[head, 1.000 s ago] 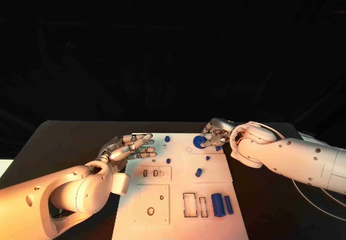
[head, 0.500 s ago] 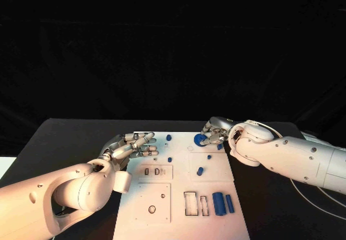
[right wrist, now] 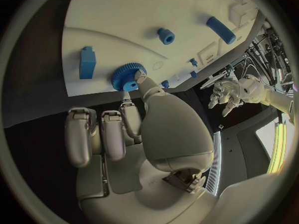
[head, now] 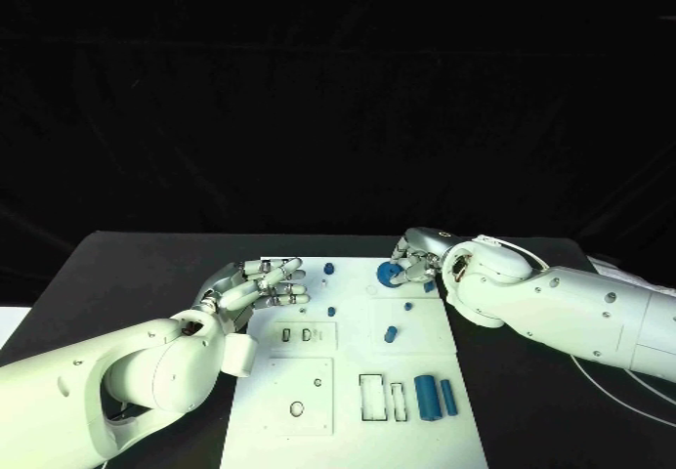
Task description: Assemble the parts on the task board
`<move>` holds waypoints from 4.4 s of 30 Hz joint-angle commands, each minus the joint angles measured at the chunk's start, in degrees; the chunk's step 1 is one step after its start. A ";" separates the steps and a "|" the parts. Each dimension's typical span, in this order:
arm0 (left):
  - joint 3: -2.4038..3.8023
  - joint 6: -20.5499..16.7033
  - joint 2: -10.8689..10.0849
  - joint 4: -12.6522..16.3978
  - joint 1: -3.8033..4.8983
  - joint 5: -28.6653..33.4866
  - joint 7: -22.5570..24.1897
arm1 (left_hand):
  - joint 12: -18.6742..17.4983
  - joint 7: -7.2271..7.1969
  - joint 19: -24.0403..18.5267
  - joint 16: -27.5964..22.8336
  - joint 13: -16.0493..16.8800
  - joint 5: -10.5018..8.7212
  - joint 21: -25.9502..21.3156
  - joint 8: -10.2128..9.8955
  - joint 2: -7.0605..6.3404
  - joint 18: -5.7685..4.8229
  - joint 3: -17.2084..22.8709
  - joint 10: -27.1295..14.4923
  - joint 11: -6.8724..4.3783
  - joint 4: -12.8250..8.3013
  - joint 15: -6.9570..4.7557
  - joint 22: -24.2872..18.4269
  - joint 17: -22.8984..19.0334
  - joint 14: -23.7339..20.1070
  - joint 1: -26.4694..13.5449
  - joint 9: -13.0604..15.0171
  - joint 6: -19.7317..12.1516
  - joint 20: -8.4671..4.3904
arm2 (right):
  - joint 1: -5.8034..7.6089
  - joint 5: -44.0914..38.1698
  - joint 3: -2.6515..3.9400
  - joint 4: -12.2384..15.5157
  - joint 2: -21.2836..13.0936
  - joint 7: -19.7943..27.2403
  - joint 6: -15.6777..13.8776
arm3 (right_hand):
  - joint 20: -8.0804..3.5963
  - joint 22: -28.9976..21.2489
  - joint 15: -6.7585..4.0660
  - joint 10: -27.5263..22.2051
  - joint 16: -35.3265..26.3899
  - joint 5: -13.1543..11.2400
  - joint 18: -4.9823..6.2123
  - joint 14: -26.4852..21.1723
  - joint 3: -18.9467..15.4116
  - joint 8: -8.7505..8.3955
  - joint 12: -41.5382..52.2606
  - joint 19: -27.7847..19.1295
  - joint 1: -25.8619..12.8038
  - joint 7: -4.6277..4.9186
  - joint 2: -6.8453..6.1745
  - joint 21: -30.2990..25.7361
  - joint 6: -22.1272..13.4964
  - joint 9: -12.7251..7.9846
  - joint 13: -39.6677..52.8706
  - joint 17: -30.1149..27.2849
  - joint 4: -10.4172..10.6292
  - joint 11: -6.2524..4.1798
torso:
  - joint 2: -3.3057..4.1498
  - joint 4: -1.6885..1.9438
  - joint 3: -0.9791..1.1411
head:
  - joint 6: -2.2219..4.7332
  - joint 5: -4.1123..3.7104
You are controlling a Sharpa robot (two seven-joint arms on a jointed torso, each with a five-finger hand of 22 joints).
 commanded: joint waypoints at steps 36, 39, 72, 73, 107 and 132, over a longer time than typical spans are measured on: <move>0.04 0.73 0.08 -1.63 0.05 0.10 1.14 | -0.28 0.01 0.58 -0.54 -0.01 -0.24 -0.01 -0.36 0.53 0.49 0.63 0.10 -0.13 -1.75 0.08 0.12 0.64 0.10 0.76 0.04 0.14 -0.27 | -0.80 -6.67 -0.59 1.60 10.86 -3.22 -5.26 | -0.23 3.27 -0.60 0.21 -0.03 -1.33 -0.89 4.24 2.41 -1.02 -0.72 0.50 -2.00 -0.71 0.34 0.26 1.02 0.14 -0.09 5.90 1.77 0.06 | 0.07 0.03 -0.07 | -0.10 1.85; 0.04 0.75 0.13 -1.65 0.05 0.10 1.11 | -0.28 0.01 0.58 -0.54 -0.01 -0.24 -0.01 -0.36 0.53 0.49 0.63 0.10 -0.13 -1.75 0.08 0.12 0.64 0.10 0.76 0.04 0.14 -0.27 | -0.95 -6.56 -0.63 0.77 11.60 -3.09 -4.94 | -0.21 3.24 -0.56 0.15 -0.06 -1.29 -0.88 4.23 2.47 -1.15 -0.82 0.48 -2.13 -0.65 0.25 0.26 0.90 0.09 -0.15 5.85 1.85 0.11 | 0.03 0.01 -0.03 | -0.21 1.96; 0.04 0.92 0.10 -1.66 0.05 0.10 0.64 | -0.28 0.01 0.58 -0.59 0.00 -0.24 -0.03 -0.35 0.54 0.48 0.70 0.17 -0.14 -1.96 0.06 0.13 0.75 0.11 0.83 0.05 0.20 -0.29 | -1.36 -5.60 -0.81 -0.37 13.13 -0.98 -3.83 | 1.13 1.63 0.78 -4.33 -0.65 0.84 -0.50 3.99 0.23 -3.72 -7.80 -0.77 -5.17 0.88 -3.38 -0.47 -3.80 -0.74 -6.15 5.11 4.47 1.58 | 0.04 -0.09 0.02 | -0.57 2.13; 0.03 0.92 0.10 -1.66 0.05 0.10 0.63 | -0.28 0.01 0.58 -0.59 0.00 -0.24 -0.03 -0.35 0.54 0.48 0.70 0.17 -0.14 -1.96 0.06 0.13 0.75 0.11 0.83 0.05 0.20 -0.29 | -1.37 -5.60 -0.81 -0.27 13.08 -0.97 -3.84 | 1.13 1.64 0.77 -4.29 -0.65 0.86 -0.50 3.99 0.21 -3.70 -7.76 -0.77 -5.15 0.86 -3.37 -0.47 -3.74 -0.73 -6.11 5.12 4.49 1.57 | 0.04 -0.09 0.02 | -0.57 2.13; 0.02 1.27 -0.44 -1.81 0.05 0.10 0.47 | -0.32 0.03 0.59 -0.64 -0.02 -0.25 -0.05 -0.38 0.57 0.47 0.72 0.13 -0.12 -2.07 0.08 0.13 0.84 0.10 0.75 0.04 0.19 -0.29 | -0.32 16.46 -0.51 8.44 -5.26 20.43 -6.34 | 1.11 0.96 0.74 -5.14 -0.87 3.25 -0.36 4.01 -0.73 -3.36 -9.36 -1.19 -0.18 1.01 -2.73 -0.86 -4.22 -0.56 -7.48 5.10 3.95 1.57 | -0.46 -1.18 0.28 | -0.29 1.72; -0.01 2.26 0.32 -2.67 -0.36 0.10 0.34 | -0.25 -0.07 0.63 -0.67 0.00 -0.23 -0.06 -0.28 0.74 0.47 0.85 0.36 -0.20 -2.26 0.03 0.14 0.99 0.18 0.77 0.08 0.41 -0.32 | -2.87 19.12 -0.72 0.24 -10.65 25.84 -3.62 | 1.09 0.94 0.76 -5.50 -0.71 3.92 -0.35 4.06 -1.22 -3.67 -9.89 -1.24 0.69 1.06 -3.62 -0.88 -4.36 -0.69 -7.89 5.44 2.96 1.61 | -0.73 -2.20 1.50 | -0.54 0.86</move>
